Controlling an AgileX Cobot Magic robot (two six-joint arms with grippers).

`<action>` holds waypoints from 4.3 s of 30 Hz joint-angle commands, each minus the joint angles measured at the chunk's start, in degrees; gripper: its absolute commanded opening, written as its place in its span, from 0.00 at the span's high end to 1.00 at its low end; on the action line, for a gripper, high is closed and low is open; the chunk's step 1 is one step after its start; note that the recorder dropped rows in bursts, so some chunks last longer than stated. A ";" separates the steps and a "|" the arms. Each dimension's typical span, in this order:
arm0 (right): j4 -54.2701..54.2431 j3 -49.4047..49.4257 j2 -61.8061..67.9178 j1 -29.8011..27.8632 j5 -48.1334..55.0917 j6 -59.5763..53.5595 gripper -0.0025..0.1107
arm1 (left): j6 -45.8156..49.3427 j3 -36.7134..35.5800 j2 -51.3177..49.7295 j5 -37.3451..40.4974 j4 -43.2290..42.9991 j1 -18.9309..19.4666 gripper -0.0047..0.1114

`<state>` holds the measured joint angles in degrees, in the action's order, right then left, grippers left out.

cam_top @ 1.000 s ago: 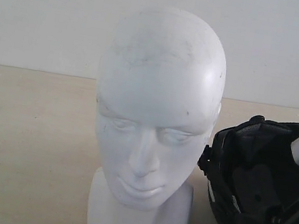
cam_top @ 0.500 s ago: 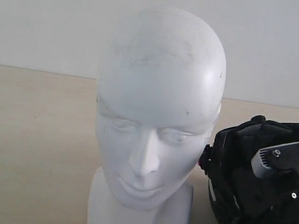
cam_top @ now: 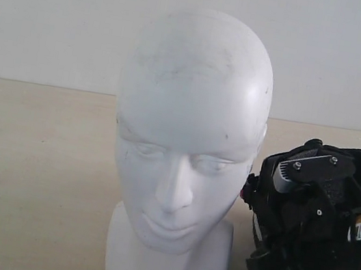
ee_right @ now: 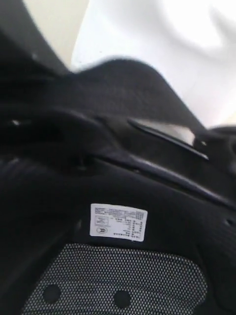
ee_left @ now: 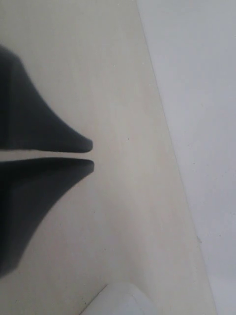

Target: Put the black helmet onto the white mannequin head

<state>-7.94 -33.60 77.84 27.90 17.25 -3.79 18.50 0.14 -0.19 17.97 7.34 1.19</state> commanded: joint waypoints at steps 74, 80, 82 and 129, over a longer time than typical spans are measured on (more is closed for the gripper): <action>-11.60 13.60 -31.36 0.07 -69.97 -21.79 0.98 | -0.10 -0.14 0.19 0.07 -0.10 0.17 0.92; 3.19 12.75 -31.36 0.07 -80.86 -6.52 0.98 | -0.10 -0.14 0.19 0.07 -0.10 0.17 0.92; 3.92 11.57 -31.36 0.07 -82.67 -2.59 0.98 | -0.10 -0.14 0.19 0.07 -0.10 0.17 0.92; 38.93 -23.13 -19.28 0.77 -87.22 93.41 0.98 | -0.44 -0.14 0.19 -16.55 -0.10 0.19 0.92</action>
<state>32.68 -55.44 59.20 28.01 -65.91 89.68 18.50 0.14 -0.19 6.44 7.34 1.19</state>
